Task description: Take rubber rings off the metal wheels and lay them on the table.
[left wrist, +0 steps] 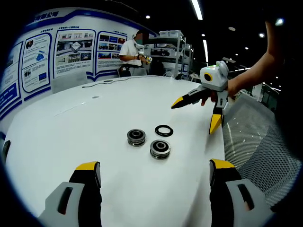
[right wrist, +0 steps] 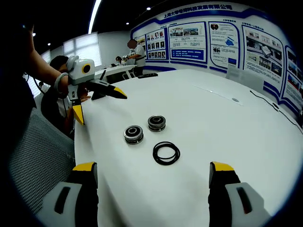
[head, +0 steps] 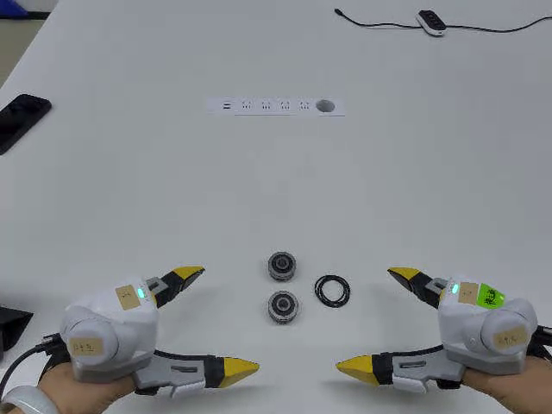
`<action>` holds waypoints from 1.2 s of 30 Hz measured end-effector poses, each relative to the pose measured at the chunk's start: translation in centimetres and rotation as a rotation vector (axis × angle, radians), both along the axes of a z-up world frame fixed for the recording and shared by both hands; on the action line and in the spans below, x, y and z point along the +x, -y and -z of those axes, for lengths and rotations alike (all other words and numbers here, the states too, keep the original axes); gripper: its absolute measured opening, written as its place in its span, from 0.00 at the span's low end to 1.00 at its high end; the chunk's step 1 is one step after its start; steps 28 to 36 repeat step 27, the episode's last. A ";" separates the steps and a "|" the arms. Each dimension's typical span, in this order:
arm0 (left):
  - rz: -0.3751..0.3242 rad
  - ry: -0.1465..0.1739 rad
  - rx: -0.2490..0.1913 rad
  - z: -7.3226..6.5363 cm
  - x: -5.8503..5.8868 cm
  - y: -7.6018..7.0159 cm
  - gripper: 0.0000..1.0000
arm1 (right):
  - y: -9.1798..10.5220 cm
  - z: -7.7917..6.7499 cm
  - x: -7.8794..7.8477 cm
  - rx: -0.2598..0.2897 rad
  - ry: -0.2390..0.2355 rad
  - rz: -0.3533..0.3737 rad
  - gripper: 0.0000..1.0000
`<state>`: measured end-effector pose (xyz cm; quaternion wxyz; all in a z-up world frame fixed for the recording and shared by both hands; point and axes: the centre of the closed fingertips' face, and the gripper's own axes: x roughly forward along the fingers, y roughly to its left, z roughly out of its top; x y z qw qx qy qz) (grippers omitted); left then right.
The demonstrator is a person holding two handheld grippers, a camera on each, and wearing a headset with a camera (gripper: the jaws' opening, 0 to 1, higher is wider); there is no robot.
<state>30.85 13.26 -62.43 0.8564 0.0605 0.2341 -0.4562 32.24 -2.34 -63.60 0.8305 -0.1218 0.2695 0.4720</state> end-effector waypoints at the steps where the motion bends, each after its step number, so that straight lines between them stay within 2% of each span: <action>1: 0.001 0.001 0.000 0.0 -0.1 0.0 0.99 | 0.0 0.0 0.0 -0.002 -0.001 -0.001 0.99; 10: -0.016 0.013 0.005 -0.2 -0.1 -0.3 1.00 | 0.4 -0.2 0.2 0.001 0.003 0.009 0.99; 25: -0.024 -0.005 0.002 0.1 -0.2 -0.3 1.00 | 1.0 0.4 0.3 -0.007 -0.012 0.026 0.99; 36: -0.025 -0.006 0.003 0.0 -0.2 -0.3 1.00 | 1.0 0.4 0.3 -0.005 -0.016 0.029 0.99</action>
